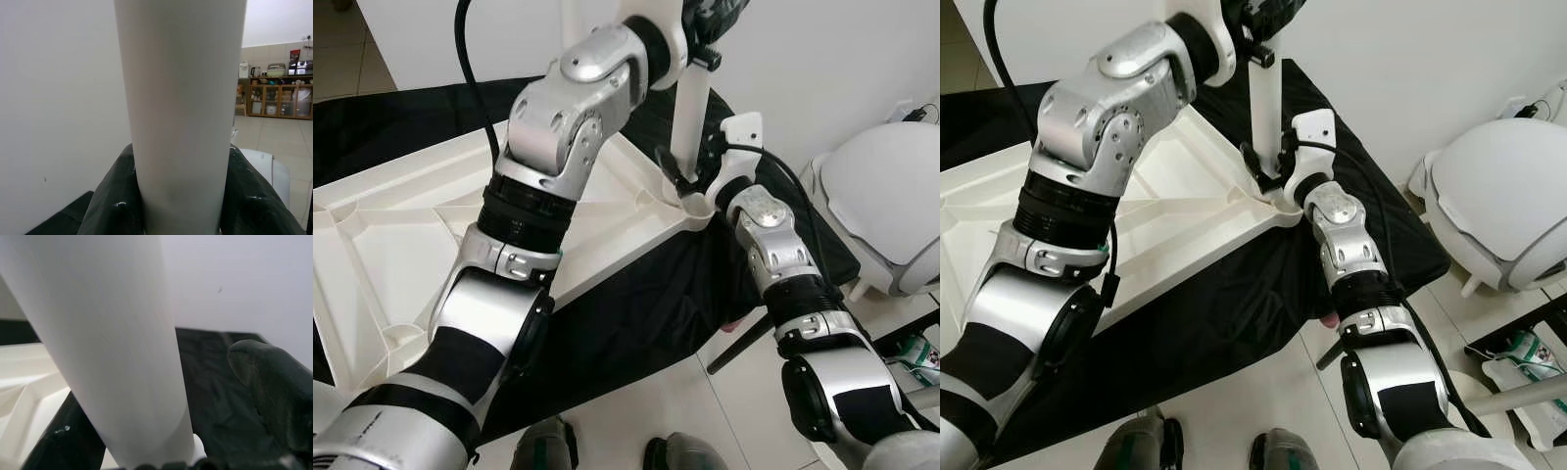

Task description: Building children table

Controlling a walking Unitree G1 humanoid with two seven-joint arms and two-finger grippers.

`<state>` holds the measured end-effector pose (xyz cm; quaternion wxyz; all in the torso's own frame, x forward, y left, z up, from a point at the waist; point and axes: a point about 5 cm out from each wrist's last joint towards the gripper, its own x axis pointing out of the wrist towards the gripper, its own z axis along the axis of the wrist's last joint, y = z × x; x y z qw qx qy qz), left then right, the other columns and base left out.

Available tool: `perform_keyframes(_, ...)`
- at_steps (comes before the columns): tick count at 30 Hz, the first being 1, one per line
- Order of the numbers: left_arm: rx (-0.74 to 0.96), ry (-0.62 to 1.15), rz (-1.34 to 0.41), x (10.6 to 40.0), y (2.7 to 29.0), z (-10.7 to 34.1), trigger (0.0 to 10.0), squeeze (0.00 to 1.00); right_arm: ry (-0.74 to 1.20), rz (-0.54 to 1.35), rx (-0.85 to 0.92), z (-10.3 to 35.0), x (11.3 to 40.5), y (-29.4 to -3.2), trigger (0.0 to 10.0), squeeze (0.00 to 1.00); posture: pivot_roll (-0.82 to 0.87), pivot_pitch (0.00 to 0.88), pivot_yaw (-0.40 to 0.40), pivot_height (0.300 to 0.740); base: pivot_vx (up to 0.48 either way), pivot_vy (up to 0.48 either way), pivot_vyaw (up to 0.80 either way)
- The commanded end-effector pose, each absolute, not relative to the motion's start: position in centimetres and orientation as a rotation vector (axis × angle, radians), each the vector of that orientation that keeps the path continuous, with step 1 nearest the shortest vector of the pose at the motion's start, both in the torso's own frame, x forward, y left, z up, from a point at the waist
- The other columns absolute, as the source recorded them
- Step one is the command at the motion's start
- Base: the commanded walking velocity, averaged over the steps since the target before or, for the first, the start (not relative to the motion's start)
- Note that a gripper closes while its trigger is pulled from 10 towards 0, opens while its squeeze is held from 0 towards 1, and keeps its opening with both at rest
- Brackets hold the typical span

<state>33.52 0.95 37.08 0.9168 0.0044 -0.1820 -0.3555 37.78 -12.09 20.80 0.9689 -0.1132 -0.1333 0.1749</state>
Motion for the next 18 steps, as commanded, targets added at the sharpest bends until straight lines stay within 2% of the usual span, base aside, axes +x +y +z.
perform_keyframes(1, -0.041, -0.364, -0.539, 34.3, 1.9, 37.9, 10.0, 0.0, -0.287, 0.256, -0.199, 21.0, 38.0, -12.6, 10.0, 0.31, -0.02, 0.0, -0.013, 0.74, 0.0, 0.0, 0.0)
perform_keyframes(2, -0.072, -0.362, -0.508, 34.4, 2.1, 38.2, 10.0, 0.0, -0.289, 0.23, -0.183, 20.9, 38.0, -12.4, 10.0, 0.12, -0.02, 0.0, -0.013, 0.74, 0.0, 0.0, 0.0)
perform_keyframes(3, -0.072, -0.362, -0.508, 34.4, 2.1, 38.2, 10.0, 0.0, -0.289, 0.23, -0.183, 20.9, 38.0, -12.4, 10.0, 0.12, -0.02, 0.0, -0.013, 0.74, 0.0, 0.0, 0.0)
perform_keyframes(4, -0.087, -0.363, -0.488, 34.4, 2.3, 38.5, 10.0, 0.0, -0.289, 0.214, -0.182, 20.7, 38.0, -12.1, 10.0, 0.0, -0.02, 0.0, -0.014, 0.74, 0.0, 0.0, 0.0)
perform_keyframes(18, -0.156, -0.351, -0.428, 34.4, 2.2, 39.6, 10.0, 0.0, -0.326, 0.029, -0.233, 19.9, 38.4, -9.2, 10.0, 0.0, -0.01, 0.0, -0.014, 0.74, 0.0, 0.0, 0.0)
